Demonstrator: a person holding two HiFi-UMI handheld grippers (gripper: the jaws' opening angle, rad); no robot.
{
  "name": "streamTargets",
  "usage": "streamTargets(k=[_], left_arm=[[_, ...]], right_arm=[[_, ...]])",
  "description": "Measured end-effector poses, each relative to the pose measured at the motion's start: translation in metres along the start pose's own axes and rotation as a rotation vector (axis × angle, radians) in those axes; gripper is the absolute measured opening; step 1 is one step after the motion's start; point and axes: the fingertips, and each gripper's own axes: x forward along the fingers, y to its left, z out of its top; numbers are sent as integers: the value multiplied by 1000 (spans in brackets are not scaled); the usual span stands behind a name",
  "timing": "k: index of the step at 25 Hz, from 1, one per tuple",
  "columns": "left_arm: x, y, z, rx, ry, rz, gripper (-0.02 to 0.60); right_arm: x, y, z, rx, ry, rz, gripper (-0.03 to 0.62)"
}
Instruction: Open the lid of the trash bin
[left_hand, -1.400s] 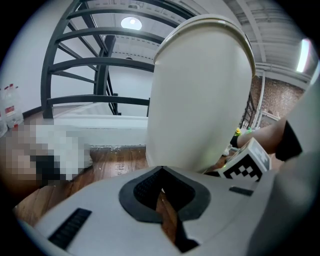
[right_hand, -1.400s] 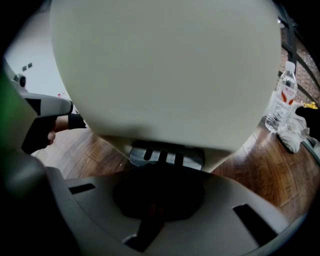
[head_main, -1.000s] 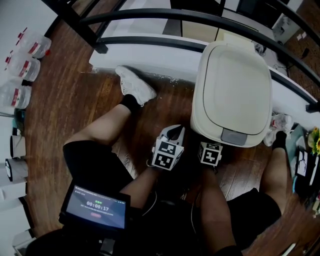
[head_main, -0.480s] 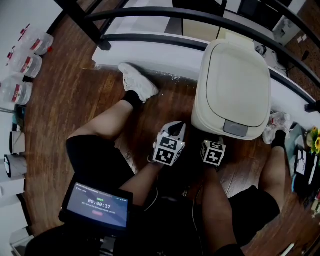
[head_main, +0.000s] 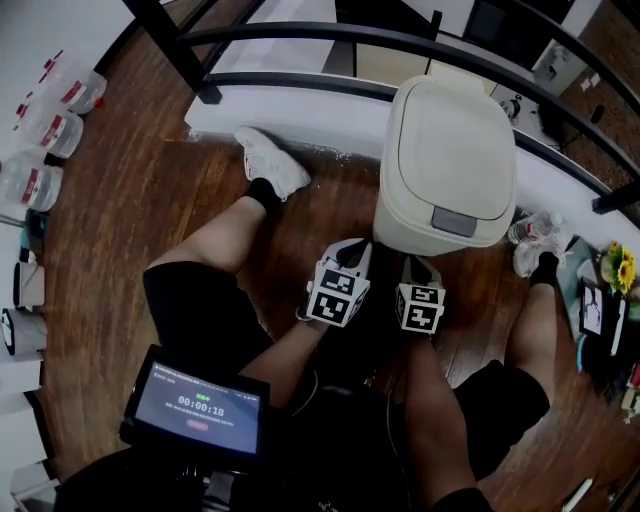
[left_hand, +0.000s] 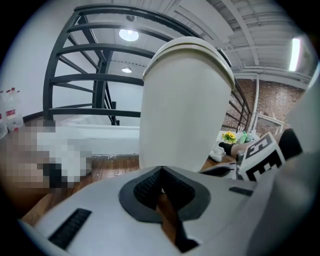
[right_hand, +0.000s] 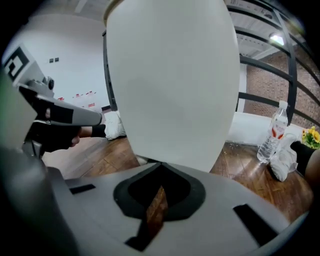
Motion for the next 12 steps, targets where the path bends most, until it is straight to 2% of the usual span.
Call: streamTargets(k=[8, 12], left_arm=[[-32, -29, 8, -23, -77, 3, -2], [-51, -42, 13, 11, -117, 16, -2]], right_arm=[[-58, 14, 11, -53, -80, 1, 5], [-88, 15, 31, -36, -192, -8, 5]])
